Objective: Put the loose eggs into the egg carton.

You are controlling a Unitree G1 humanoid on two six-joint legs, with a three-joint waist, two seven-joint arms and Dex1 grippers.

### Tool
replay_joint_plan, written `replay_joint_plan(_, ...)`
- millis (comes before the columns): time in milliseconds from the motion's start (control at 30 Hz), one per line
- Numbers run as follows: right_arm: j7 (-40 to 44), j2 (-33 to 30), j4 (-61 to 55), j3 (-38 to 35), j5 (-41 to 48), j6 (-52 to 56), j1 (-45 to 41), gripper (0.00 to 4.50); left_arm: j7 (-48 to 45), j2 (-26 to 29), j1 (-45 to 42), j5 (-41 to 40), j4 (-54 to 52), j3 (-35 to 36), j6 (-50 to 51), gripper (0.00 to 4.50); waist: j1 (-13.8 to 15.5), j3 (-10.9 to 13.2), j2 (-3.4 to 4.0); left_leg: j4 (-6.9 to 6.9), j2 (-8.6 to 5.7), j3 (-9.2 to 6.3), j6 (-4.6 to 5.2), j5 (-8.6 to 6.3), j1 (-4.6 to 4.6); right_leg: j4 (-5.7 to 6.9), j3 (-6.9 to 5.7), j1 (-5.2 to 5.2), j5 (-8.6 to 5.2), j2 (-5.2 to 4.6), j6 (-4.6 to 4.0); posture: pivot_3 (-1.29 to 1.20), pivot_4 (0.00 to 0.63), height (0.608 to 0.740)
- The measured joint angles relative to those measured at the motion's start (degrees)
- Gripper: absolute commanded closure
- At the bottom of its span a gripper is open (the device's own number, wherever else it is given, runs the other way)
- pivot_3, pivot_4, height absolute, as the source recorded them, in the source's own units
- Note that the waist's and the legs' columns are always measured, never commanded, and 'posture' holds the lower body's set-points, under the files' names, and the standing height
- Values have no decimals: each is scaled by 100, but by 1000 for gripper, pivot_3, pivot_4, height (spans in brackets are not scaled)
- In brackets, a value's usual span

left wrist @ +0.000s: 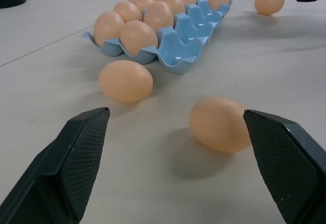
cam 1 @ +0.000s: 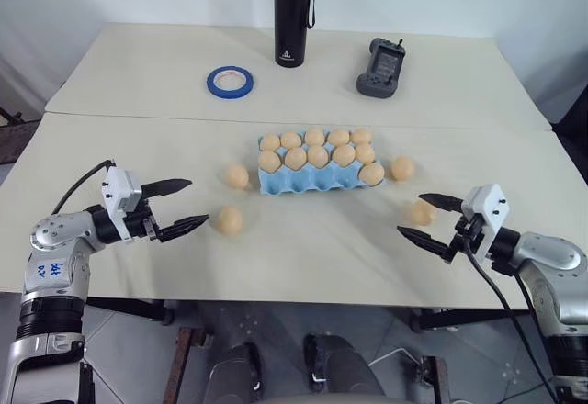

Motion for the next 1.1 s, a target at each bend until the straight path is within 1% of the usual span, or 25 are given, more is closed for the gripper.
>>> replay_joint_plan(300, -102, 80, 12, 43, -7, 18, -89, 0, 115, -8, -173, -2, 0, -26, 194, 15, 2, 0, 0, 10, -1, 0, 4, 4, 3, 14, 1, 0, 0, -3, 0, 0, 150, 740)
replay_joint_plan(567, -518, 84, -591, -159, 165, 293, 52, 0, 138, -7, -210, -1, -1, -25, 282, 15, 9, 0, 0, 10, -1, -1, 3, 5, 2, 14, 1, 0, 0, -4, 0, 0, 150, 740)
replay_joint_plan(633, -743, 90, -919, -314, 255, 475, 211, 0, 16, -7, -288, -5, -1, -30, 280, 15, 16, 0, 0, 10, -1, -2, 2, 5, 2, 15, 0, 0, 0, -3, 0, 0, 150, 740)
replay_joint_plan(733, -1202, 106, -1485, -737, 396, 804, 535, 0, -295, -21, -413, -58, 3, -43, 248, 15, 23, 0, 0, 10, -1, -2, 1, 4, 1, 13, 0, 1, -1, -3, -1, 0, 150, 740)
replay_joint_plan(833, -1753, 307, -1964, -1086, 448, 1111, 961, 0, -610, -141, -548, -140, 24, -68, 225, 15, 34, -2, -3, 9, -2, -3, 0, 4, 0, 12, -1, 1, -1, -4, -1, 0, 150, 740)
replay_joint_plan(967, -2305, 677, -2289, -1120, 416, 1303, 1328, 0, -927, -302, -770, -172, 114, -218, 185, 15, 27, -3, -4, 12, -5, -3, -2, 4, 2, 15, 1, 3, 0, -4, 0, 0, 150, 740)
replay_joint_plan(1100, -3033, 1153, -2251, -1084, 182, 1398, 1255, 0, -1201, -479, -1059, -171, 231, -421, 78, 15, -19, -3, -4, 15, -6, 1, -5, 8, 7, 25, 6, 3, 1, -2, 1, 0, 150, 740)
